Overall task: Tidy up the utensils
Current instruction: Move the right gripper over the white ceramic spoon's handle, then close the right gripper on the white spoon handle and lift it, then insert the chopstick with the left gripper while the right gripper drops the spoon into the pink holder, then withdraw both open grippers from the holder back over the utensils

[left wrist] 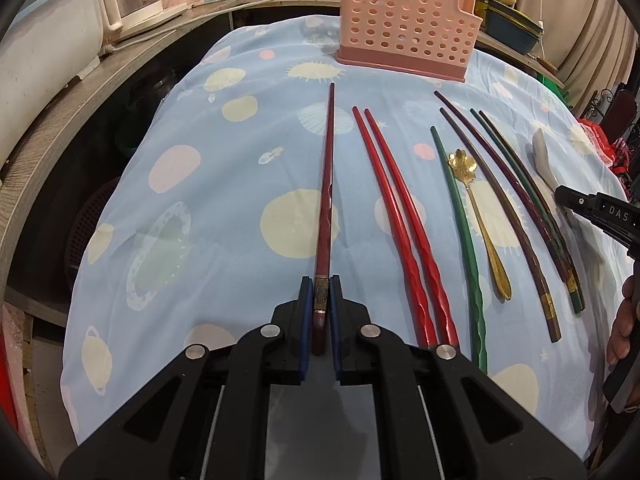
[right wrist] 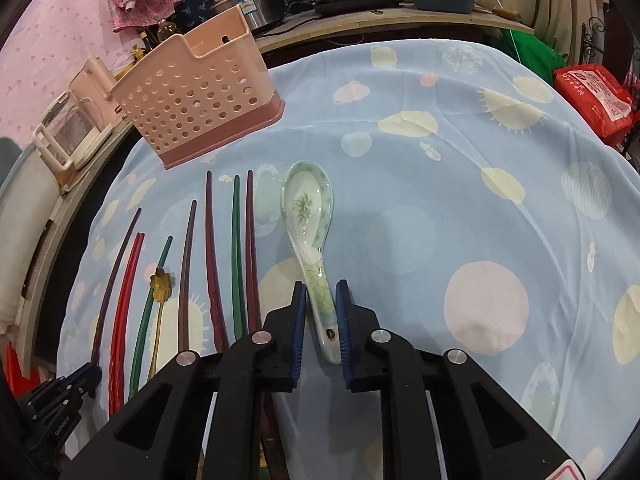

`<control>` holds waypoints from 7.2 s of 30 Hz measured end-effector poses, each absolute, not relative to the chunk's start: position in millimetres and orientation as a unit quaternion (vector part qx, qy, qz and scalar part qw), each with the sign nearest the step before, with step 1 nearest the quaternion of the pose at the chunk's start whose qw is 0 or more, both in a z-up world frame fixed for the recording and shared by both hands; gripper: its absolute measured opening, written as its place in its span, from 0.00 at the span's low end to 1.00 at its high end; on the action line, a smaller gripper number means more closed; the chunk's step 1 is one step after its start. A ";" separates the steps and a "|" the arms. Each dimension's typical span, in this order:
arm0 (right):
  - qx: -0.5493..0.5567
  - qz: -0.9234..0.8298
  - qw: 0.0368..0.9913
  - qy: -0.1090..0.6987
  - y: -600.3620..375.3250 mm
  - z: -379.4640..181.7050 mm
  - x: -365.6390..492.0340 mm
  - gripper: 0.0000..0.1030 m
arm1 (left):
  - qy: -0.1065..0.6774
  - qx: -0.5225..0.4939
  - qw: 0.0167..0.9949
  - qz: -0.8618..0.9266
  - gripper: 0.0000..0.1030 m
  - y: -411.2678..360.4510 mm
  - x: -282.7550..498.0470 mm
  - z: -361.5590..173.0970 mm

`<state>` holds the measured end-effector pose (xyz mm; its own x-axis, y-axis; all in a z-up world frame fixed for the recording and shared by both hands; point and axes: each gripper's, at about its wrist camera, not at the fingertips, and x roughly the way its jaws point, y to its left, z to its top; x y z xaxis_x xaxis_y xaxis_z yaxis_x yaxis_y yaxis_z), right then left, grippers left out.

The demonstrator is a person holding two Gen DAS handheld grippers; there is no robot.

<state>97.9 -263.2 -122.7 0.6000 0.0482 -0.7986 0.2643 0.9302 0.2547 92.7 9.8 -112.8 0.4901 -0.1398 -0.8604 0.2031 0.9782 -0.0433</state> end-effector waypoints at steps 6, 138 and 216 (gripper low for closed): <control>0.153 -0.070 0.885 0.433 -255.6 -108.6 83.8 0.05 | 0.492 0.025 0.864 -0.106 0.07 12.7 85.4 -107.1; 0.134 -0.048 0.924 0.354 -249.9 1.4 58.4 0.06 | 0.344 -0.021 0.930 -0.130 0.07 37.7 99.9 69.9; 0.142 -0.064 0.907 0.391 -248.6 -33.2 51.6 0.43 | 0.401 0.015 0.909 -0.109 0.47 -3.2 133.6 -6.7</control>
